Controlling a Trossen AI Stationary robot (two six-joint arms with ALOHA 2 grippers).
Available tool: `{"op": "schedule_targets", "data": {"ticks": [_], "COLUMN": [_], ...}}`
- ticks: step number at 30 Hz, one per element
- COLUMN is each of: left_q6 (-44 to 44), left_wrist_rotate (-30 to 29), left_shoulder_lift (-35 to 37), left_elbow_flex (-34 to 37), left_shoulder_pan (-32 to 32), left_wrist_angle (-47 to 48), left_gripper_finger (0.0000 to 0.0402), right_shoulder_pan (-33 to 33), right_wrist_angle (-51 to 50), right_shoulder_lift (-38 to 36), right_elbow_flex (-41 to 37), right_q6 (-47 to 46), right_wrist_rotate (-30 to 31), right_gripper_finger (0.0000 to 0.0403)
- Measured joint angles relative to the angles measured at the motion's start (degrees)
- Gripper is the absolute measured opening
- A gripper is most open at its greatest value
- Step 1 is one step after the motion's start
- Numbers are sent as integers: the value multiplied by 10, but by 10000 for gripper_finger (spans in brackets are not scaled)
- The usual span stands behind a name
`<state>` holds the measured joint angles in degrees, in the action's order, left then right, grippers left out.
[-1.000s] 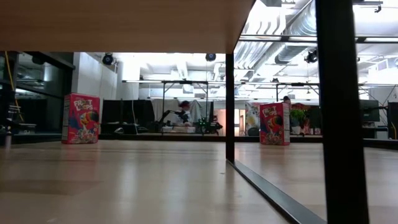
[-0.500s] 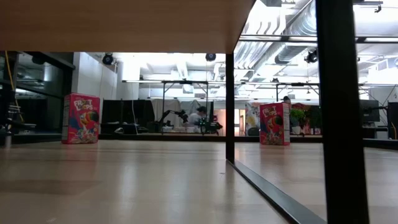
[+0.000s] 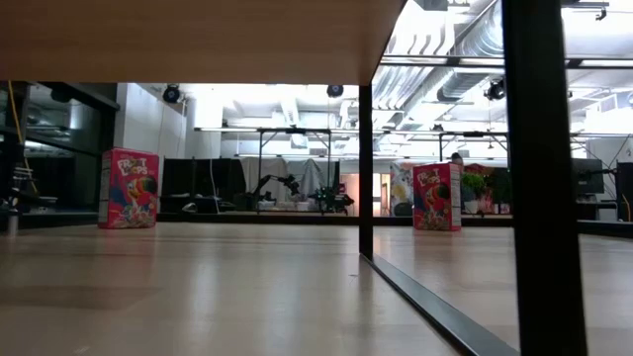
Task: Stack cereal on shelf
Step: Adjust the yellow cereal boxes on the shelf
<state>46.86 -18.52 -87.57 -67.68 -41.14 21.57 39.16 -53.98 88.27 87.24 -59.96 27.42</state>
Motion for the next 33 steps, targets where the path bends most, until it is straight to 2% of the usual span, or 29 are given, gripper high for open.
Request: {"op": "schedule_targets", "data": {"ticks": [4, 19, 26, 33], "left_q6": [0, -12, -25, -29], "left_wrist_rotate": [-17, 2, -1, 20], "left_shoulder_lift": [-1, -36, -36, -17], "left_elbow_flex": [-4, -4, -4, -4], "left_shoulder_pan": [0, 10, 13, 18], "left_wrist_angle": [8, -23, -55, -27], "left_gripper_finger": [0, 0, 0, 0], "right_shoulder_pan": [3, 3, 3, 3], "right_wrist_angle": [-1, 0, 2, 2], "right_shoulder_lift": [0, 0, 0, 0], "right_elbow_flex": [0, 0, 0, 0], "right_q6": [0, 9, 9, 8], "right_wrist_rotate": [-2, 7, 15, 11], "right_gripper_finger": [0, 0, 0, 0]}}
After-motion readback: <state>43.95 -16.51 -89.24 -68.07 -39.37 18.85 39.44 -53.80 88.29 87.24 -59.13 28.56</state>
